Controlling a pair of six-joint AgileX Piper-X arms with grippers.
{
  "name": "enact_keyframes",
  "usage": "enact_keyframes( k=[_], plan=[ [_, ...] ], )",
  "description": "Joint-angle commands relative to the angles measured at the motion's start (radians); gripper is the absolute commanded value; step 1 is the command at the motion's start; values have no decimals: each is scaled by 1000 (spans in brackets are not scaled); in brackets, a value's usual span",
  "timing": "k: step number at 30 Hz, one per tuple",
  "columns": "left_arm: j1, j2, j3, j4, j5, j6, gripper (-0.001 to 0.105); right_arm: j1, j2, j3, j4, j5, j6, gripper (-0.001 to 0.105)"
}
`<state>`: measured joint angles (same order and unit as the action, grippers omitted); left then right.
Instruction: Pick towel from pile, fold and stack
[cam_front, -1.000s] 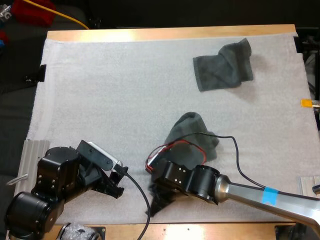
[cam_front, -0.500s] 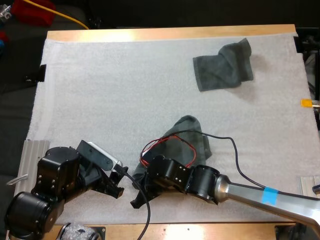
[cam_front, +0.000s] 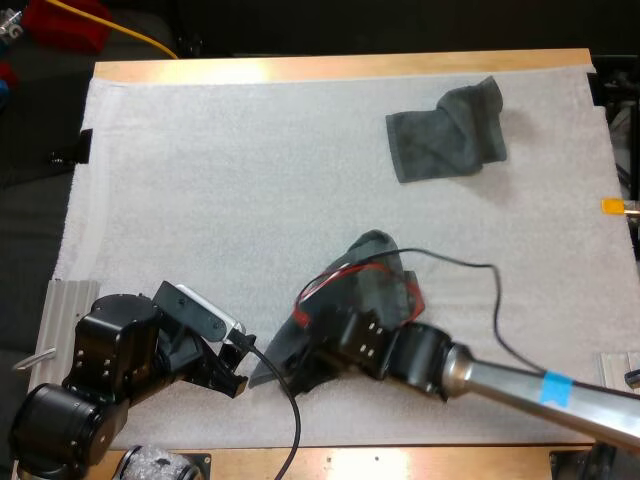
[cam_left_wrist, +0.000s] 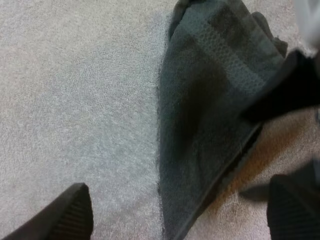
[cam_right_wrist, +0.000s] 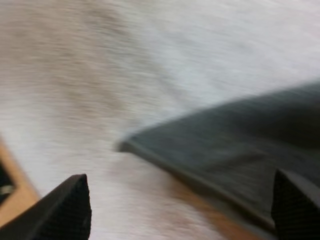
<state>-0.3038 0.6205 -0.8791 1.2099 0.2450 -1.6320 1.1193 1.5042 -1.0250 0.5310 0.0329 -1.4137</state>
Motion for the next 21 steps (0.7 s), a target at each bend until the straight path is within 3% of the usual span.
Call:
enact_keyframes(
  k=[1, 9, 13, 21],
  plan=[
    [-4, -1, -11, 4, -11, -8, 69, -33, -20, -8, 46, 15, 5, 71],
    [-4, -1, -11, 4, -11, -8, 69, -204, -39, -1, 170, -46, 30, 71],
    [-4, -1, -11, 4, -11, -8, 69, -279, -42, 42, 178, -74, 65, 71],
    [-4, -1, -11, 4, -11, -8, 69, -398, -42, 159, 131, -234, 112, 71]
  ],
)
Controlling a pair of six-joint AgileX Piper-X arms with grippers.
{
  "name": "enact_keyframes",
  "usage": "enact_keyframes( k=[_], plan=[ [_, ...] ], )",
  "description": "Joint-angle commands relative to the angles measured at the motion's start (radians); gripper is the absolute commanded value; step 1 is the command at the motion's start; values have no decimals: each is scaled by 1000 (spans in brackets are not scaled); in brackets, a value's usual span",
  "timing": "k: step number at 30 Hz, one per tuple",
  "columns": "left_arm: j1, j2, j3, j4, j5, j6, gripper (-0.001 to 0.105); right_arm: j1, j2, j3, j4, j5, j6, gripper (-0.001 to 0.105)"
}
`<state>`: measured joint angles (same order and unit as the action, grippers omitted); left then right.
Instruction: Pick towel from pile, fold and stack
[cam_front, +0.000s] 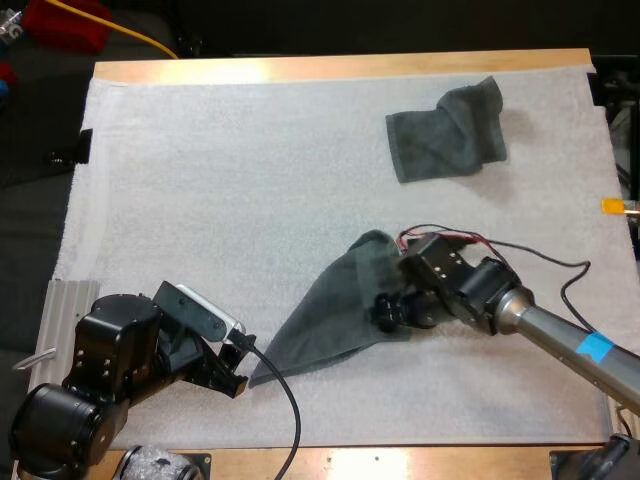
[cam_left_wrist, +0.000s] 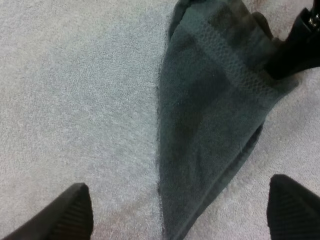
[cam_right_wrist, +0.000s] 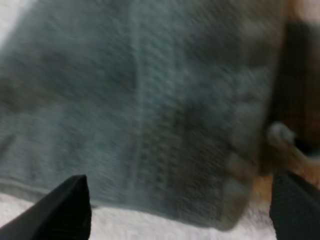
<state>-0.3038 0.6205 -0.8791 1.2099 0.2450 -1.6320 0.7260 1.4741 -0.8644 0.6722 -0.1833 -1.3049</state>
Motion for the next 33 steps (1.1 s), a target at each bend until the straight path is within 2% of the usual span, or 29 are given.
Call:
enact_keyframes(
  k=[1, 12, 21, 26, 29, 33],
  plan=[
    [-4, -1, -11, 4, -11, -8, 69, -15, -12, 14, -23, -42, 8, 71],
    [-4, -1, -11, 4, -10, -8, 69, -111, -12, 161, -222, -215, 63, 71],
    [-4, -1, -11, 4, -9, -8, 69, -202, -12, 279, -491, -400, 239, 71],
    [-4, -1, -11, 4, -9, -8, 69, -227, -12, 322, -523, -445, 264, 71],
    [-4, -1, -11, 4, -9, -8, 69, -227, -12, 343, -573, -519, 292, 71],
    [-4, -1, -11, 4, -9, -8, 69, -227, 4, 349, -616, -536, 337, 71]
  ],
)
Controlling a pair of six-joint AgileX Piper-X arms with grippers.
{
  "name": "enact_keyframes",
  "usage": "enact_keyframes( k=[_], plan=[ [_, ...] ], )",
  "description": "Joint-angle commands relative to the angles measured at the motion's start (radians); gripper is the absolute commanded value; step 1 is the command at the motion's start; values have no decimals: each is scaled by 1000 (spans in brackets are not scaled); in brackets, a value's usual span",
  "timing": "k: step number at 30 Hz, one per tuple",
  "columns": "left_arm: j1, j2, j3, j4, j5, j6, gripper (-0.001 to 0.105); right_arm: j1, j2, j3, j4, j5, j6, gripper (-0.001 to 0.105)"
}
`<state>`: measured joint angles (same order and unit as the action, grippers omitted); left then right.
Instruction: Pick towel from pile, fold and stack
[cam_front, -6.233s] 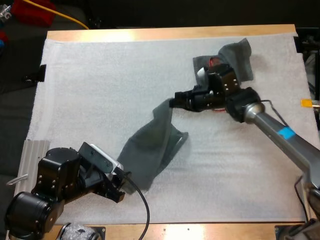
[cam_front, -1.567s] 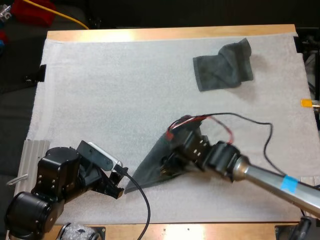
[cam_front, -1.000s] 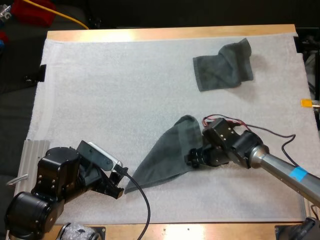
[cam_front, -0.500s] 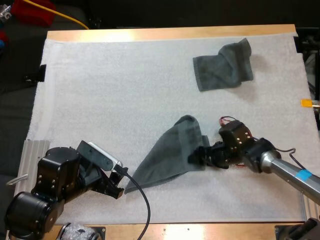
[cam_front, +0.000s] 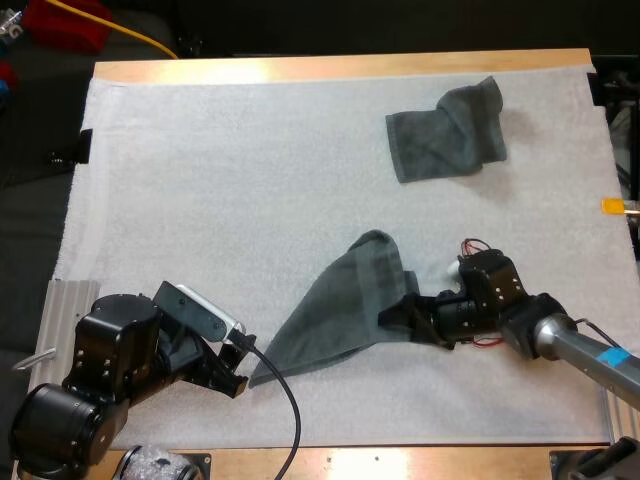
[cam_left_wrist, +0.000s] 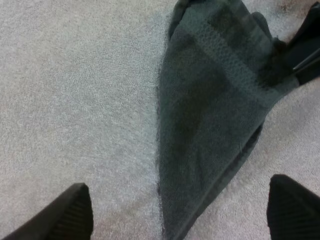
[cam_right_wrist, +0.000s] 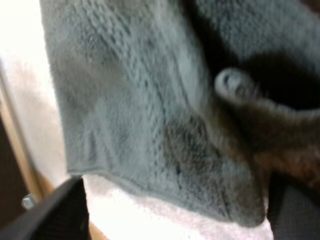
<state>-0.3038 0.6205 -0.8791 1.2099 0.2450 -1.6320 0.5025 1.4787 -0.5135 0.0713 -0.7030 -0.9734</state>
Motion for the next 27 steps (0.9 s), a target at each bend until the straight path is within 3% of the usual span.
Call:
enact_keyframes(
  k=[1, 5, 9, 12, 17, 22, 27],
  plan=[
    [-4, -1, -11, 4, -9, -8, 69, -4, 5, -2, -26, -23, 15, 71],
    [-4, -1, -11, 4, -9, -8, 69, -2, 19, -2, -77, -46, 53, 69],
    [-4, -1, -11, 4, -9, -8, 69, -2, 19, -2, -109, -36, 81, 50],
    [-4, -1, -11, 4, -9, -8, 69, -2, 19, -2, -111, -35, 83, 42],
    [-4, -1, -11, 4, -9, -8, 69, -2, 19, -2, -112, -15, 83, 40],
    [-4, -1, -11, 4, -9, -8, 69, -2, 19, -2, -112, -47, 101, 28],
    [-4, -1, -11, 4, -9, -8, 69, 4, 2, -2, -105, -95, 125, 30]
  ],
)
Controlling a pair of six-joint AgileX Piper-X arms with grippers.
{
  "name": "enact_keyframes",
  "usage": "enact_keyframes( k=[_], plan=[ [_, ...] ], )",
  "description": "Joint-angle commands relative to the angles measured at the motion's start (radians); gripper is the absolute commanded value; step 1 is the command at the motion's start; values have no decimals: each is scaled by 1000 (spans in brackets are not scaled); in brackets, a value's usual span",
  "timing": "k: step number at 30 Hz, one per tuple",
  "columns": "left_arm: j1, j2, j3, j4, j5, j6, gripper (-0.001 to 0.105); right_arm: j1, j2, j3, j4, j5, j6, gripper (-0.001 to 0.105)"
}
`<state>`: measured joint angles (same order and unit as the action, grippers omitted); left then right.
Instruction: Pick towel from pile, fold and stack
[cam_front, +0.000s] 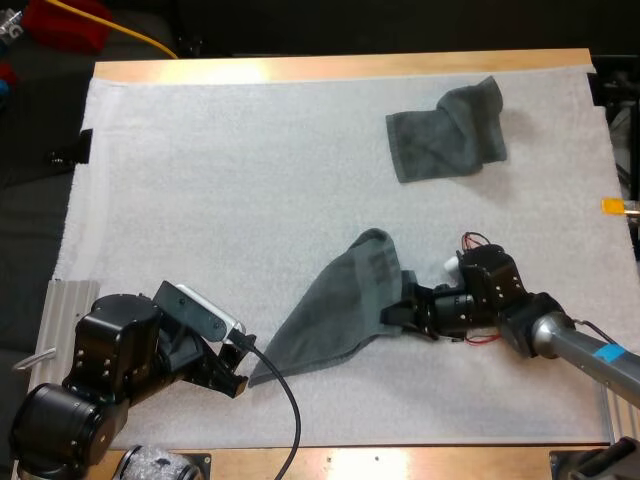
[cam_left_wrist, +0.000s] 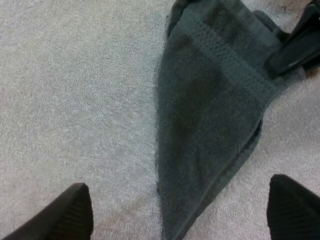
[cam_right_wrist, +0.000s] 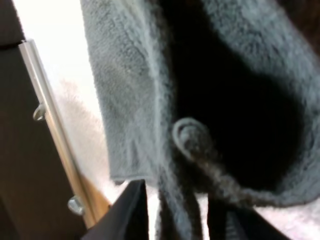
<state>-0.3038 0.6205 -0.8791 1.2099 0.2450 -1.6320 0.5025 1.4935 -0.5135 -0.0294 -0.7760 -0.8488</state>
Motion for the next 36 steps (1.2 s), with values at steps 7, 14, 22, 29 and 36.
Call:
enact_keyframes(
  k=[7, 14, 22, 29, 36],
  plan=[
    [-4, -1, -11, 4, -9, -8, 69, 4, -74, -2, 62, -22, 0, 30],
    [-4, -1, -11, 4, -3, -8, 69, 4, -81, -2, 72, -31, -5, 29],
    [-4, -1, -11, 4, -3, -8, 69, 4, -81, -2, 63, 7, -26, 0],
    [-4, -1, -11, 4, -3, -8, 69, 4, -126, -20, 55, 36, -65, 0],
    [-4, -1, -11, 4, -3, -8, 69, 4, -219, -109, 55, 130, -74, 0]
  ],
)
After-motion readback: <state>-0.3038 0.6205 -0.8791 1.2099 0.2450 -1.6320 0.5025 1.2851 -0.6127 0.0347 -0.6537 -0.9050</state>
